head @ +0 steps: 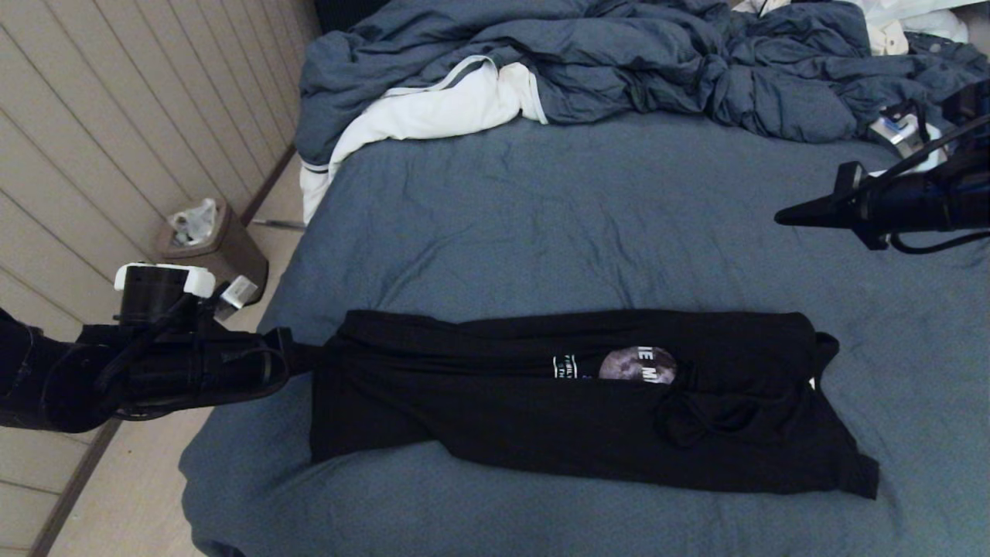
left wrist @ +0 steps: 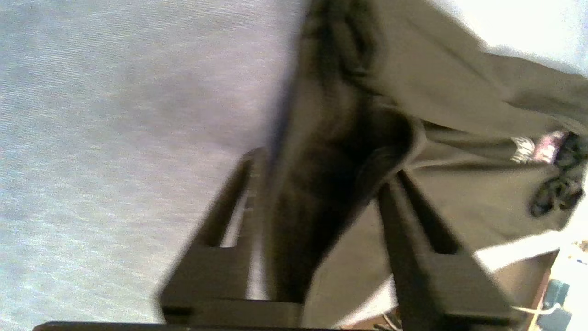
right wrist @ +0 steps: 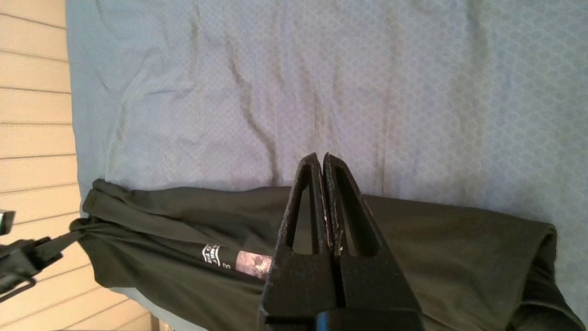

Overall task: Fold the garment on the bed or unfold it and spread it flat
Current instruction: Unford the black T-shirt

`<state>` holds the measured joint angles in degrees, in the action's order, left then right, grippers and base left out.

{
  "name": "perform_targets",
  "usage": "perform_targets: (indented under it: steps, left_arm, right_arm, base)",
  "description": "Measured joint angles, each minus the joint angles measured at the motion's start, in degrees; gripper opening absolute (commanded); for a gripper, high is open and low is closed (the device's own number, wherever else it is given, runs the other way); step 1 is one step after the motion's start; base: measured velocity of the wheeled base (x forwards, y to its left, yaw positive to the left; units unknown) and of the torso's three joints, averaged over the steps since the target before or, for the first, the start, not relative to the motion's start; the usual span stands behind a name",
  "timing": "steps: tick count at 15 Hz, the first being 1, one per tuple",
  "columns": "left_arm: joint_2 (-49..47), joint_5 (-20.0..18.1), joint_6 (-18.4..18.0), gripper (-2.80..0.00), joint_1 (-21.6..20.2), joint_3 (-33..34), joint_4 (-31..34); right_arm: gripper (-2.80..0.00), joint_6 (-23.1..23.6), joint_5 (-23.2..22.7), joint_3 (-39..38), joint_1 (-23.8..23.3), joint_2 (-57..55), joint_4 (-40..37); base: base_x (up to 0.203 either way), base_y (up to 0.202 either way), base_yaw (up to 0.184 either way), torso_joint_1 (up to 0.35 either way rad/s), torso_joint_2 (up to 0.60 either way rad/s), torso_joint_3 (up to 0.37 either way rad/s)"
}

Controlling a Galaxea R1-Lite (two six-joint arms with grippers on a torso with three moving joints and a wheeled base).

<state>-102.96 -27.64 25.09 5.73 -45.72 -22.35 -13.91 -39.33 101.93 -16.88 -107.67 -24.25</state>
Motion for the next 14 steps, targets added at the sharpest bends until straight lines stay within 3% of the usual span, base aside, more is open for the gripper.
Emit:
perform_targets:
  steps: [4,10,11,14]
  left_arm:
    - [4.76,-0.06,0.03,0.00,0.75,-0.01,1.79]
    - [11.77,-0.09,0.40,0.00,-2.85,-1.63,3.19]
    - [12.38,-0.09,0.41,-2.80,-2.95,-2.91,4.41]
    - [14.12,-0.22,0.49,-2.80,-1.13,-8.38,11.08]
  right_arm:
    - [-2.80,0.08,0.00,0.02,-0.01,0.00,0.02]
    - [-2.80,0.33,0.00,-0.16,-0.01,0.09,-0.02]
    - [-2.80,0.41,0.02,-0.24,-0.01,0.11,0.03]
    - [-2.80,0.71,0.00,-0.66,0.13,0.30,-0.05]
  base:
    - [0.000,0.000,0.000,0.000,0.00,0.000]
    - [0.000,0.000,0.000,0.000,0.00,0.000]
    - [0.000,0.000,0.000,0.000,0.00,0.000]
    - [0.000,0.000,0.000,0.000,0.00,0.000]
